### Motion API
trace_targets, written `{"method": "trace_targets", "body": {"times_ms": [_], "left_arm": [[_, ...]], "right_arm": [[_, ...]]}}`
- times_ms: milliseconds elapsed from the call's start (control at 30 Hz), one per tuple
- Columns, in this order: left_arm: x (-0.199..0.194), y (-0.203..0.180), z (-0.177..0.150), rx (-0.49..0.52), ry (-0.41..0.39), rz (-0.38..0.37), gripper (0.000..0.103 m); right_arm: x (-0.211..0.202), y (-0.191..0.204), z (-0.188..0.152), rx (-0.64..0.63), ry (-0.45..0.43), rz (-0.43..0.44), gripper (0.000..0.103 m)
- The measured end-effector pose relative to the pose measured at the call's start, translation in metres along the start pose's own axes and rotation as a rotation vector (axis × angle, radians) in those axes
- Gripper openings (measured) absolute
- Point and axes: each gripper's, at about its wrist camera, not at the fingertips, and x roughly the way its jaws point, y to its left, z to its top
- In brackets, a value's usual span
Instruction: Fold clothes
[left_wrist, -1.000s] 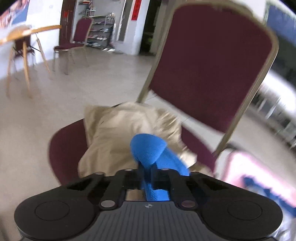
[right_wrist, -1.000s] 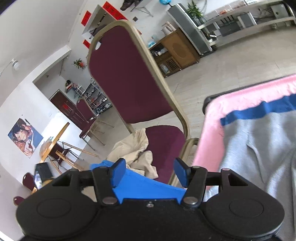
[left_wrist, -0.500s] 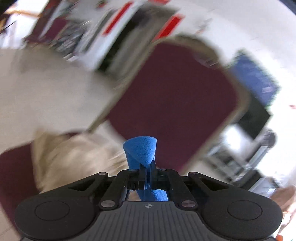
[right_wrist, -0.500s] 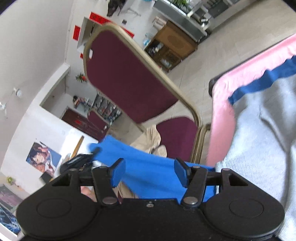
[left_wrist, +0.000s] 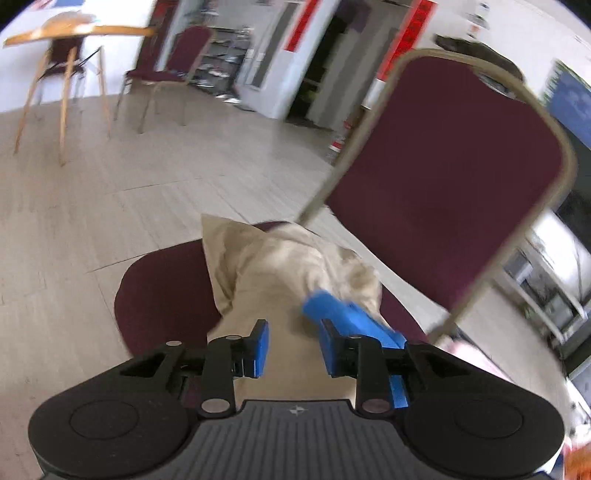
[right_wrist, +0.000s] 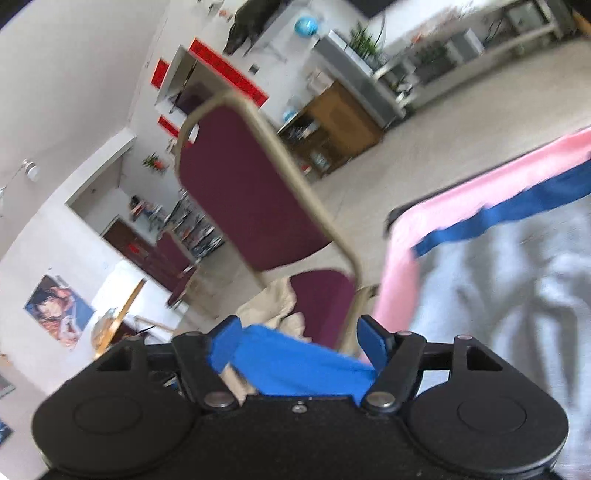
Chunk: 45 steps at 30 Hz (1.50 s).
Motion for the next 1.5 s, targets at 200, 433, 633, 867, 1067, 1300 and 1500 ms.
{"method": "trace_targets", "body": {"times_ms": [200,433,633,867,1067,1300,1500], "left_arm": [[-0.024,-0.083,-0.072,0.279,0.189,-0.107,0.035],[0.009,-0.166,-0.186,0.415,0.438,-0.213,0.033],[0.023,-0.192,-0.249,0.521,0.505,-0.206,0.032],[0.037,-0.199,-0.272,0.606,0.525,-0.098,0.022],[0.038,-0.194,-0.267,0.639,0.538,-0.052,0.027],[0.012,-0.217,-0.191,0.574,0.327,-0.228,0.033],[0.045,-0.253,-0.143,0.519,0.225,-0.298,0.049]], "right_arm": [[-0.091,-0.059,-0.003,0.06,-0.079,-0.181,0.076],[-0.139,-0.152,-0.029,0.197,-0.088,-0.472,0.076],[-0.136,-0.229,-0.053,0.352,-0.03,-0.511,0.069],[-0.084,-0.249,-0.069,0.244,0.175,-0.56,0.022],[-0.074,-0.244,-0.069,0.222,0.228,-0.642,0.022],[-0.084,-0.184,-0.007,0.098,0.051,-0.534,0.025],[-0.074,-0.159,0.062,-0.017,-0.107,-0.47,0.042]]}}
